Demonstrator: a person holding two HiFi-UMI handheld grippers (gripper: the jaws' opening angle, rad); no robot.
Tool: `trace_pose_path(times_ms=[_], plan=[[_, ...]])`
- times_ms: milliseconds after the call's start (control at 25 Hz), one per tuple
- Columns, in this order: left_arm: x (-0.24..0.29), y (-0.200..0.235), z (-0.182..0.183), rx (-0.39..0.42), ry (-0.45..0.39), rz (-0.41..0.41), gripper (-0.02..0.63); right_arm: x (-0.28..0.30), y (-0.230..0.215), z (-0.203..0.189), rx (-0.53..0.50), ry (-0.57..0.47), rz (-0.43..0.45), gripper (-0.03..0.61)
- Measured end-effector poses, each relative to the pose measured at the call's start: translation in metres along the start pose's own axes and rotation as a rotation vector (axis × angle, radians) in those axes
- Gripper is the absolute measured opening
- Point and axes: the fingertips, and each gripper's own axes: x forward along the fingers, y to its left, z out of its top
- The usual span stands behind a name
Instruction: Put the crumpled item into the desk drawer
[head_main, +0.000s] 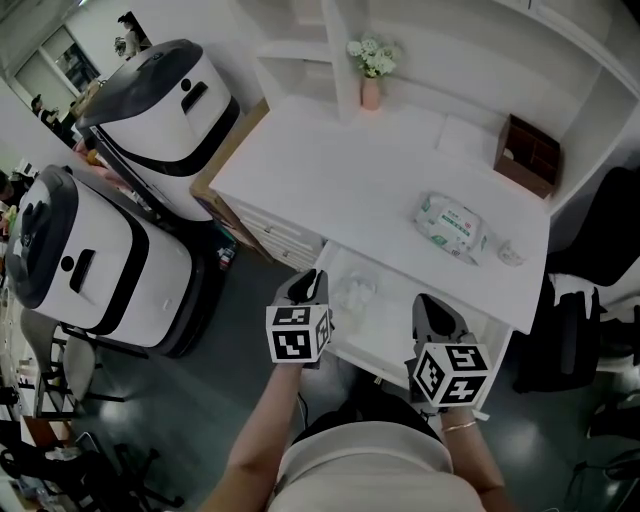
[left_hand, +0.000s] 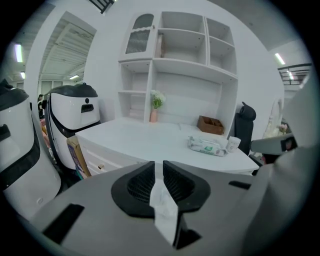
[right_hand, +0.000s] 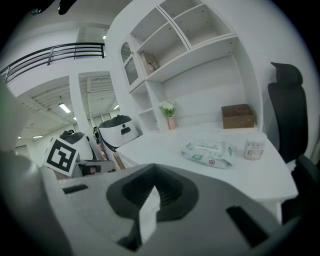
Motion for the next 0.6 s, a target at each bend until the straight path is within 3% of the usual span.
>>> trace_pose_path(times_ms=[600], plan=[[-0.057, 0.018, 0.015, -0.008, -0.154, 0.053, 0.0, 0.0, 0.019, 0.003, -0.036, -0.002, 0.035, 0.002]])
